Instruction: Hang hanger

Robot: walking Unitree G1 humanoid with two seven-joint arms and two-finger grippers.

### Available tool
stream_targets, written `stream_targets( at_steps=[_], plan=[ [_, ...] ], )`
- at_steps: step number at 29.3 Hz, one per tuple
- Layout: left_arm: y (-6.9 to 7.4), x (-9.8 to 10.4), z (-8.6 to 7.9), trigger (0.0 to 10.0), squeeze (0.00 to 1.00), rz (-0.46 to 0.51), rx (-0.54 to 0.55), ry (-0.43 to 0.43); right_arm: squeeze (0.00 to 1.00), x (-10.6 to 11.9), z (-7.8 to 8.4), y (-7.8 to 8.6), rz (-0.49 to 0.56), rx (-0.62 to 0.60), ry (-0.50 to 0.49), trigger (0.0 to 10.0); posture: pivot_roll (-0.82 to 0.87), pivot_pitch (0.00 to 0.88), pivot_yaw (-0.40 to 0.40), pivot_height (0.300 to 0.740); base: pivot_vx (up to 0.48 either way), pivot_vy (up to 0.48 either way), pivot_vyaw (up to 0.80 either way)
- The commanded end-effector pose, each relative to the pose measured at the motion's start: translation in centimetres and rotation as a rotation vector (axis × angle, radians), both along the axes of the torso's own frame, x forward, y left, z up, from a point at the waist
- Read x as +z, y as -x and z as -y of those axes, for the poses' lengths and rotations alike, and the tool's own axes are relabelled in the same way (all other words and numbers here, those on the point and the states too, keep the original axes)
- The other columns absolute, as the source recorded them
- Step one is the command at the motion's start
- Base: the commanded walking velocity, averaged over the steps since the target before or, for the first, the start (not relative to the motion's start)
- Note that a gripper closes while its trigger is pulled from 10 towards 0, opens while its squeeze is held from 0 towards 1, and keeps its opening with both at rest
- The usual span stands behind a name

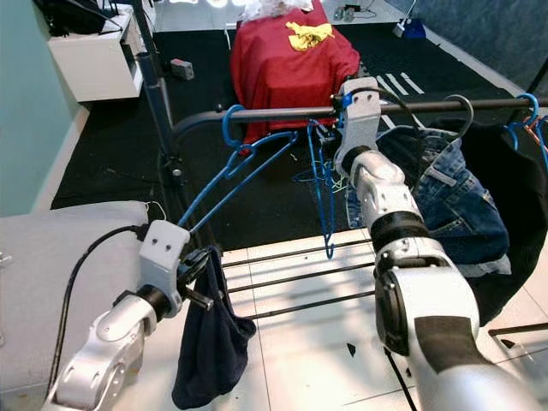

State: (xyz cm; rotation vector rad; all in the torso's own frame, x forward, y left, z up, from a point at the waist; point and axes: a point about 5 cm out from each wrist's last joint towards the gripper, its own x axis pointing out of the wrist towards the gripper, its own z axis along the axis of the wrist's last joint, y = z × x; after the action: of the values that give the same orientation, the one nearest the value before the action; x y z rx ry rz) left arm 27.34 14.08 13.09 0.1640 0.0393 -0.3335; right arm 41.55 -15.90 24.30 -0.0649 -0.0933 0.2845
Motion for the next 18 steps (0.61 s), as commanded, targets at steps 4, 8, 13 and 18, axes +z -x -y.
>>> stream_targets(
  at_steps=[4, 8, 13, 18],
  plan=[
    [0.0, -0.5, -0.3, 10.0, 0.0, 0.0, 0.003, -0.026, 0.0, -0.1, -0.5, 1.1, 0.038, 0.016, 0.017, 10.0, 0.03, 0.067, -0.006, 0.74, 0.0, 0.0, 0.0],
    [-0.1, -0.7, -0.4, 10.0, 0.0, 0.0, 0.02, -0.018, 0.0, 0.0, -0.6, 2.0, 0.059, 0.015, 0.016, 10.0, 0.02, 0.059, -0.005, 0.74, 0.0, 0.0, 0.0],
    [-0.3, -0.7, -0.7, 10.0, 0.0, 0.021, 0.067, 0.012, 0.0, 0.7, -1.6, 4.6, 0.133, 0.004, -0.007, 10.0, 0.01, 0.052, -0.008, 0.74, 0.0, 0.0, 0.0],
    [-0.1, -0.7, -0.8, 10.0, 0.0, 0.028, 0.086, 0.045, 0.0, 0.2, -3.6, 6.6, 0.176, 0.027, -0.053, 10.0, 0.0, 0.053, -0.014, 0.74, 0.0, 0.0, 0.0]
  ],
)
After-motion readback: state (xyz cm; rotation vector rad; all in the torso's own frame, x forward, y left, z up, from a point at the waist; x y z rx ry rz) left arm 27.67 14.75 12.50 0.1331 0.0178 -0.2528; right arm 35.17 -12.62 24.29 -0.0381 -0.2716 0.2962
